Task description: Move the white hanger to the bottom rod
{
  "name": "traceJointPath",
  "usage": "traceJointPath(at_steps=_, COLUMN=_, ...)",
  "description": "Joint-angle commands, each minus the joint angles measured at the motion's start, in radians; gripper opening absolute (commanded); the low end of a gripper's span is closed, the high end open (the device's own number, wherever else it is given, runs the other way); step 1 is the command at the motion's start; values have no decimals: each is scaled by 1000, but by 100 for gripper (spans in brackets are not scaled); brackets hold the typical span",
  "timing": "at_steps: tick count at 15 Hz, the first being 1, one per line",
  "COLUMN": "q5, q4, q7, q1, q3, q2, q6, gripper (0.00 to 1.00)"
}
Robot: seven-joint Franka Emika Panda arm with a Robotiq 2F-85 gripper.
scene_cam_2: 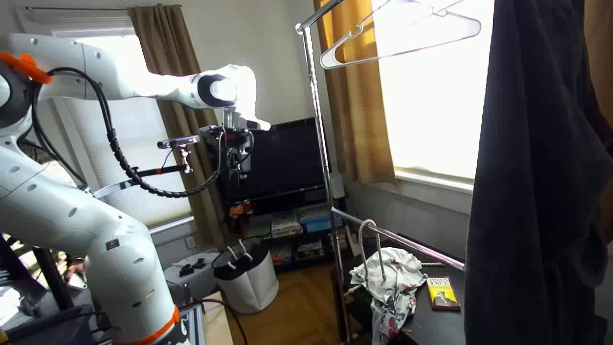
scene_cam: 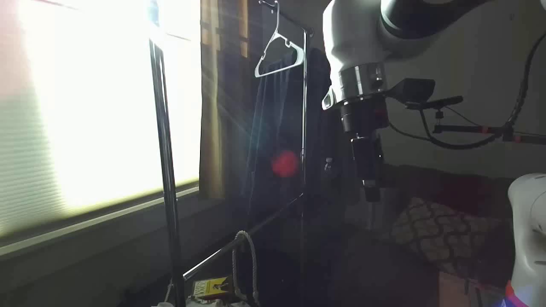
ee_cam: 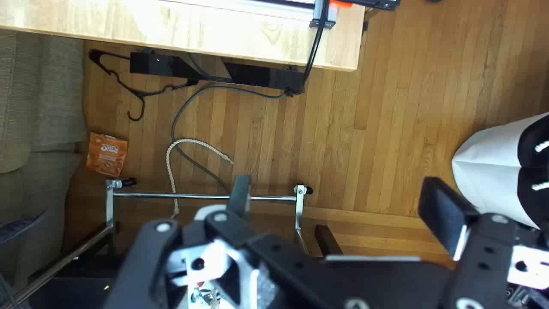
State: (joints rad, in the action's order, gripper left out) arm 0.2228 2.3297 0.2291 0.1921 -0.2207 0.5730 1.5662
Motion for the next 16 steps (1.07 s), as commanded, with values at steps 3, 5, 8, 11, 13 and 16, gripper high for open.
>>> traceJointPath(at_steps=3, q5=3, q4=-2, q7=-4, q1=-9, q3=-7, q2=0, q6=-3, gripper=100)
traceJointPath(at_steps=5, q5=3, q4=-2, q7=-4, q1=-9, q3=-7, q2=0, q6=-3, gripper=100)
traceJointPath(at_steps=8, q5=37, q4=-24, q7=49, q1=-31, q3=7, q2=51, q6=89, gripper=100)
traceJointPath(at_steps=11, q5=18, q4=-58, q7=82, q1=-56, q3=15, q2=66, q6=141, gripper=100)
traceJointPath(at_steps=13, q5=17, q4=-69, q7=58, q1=-52, q3=14, q2=42, q6=127, gripper=100)
traceJointPath(at_steps=16, q5=14, q4=-83, q7=86, q1=-69, q3=11, q2=70, q6=146, gripper=100)
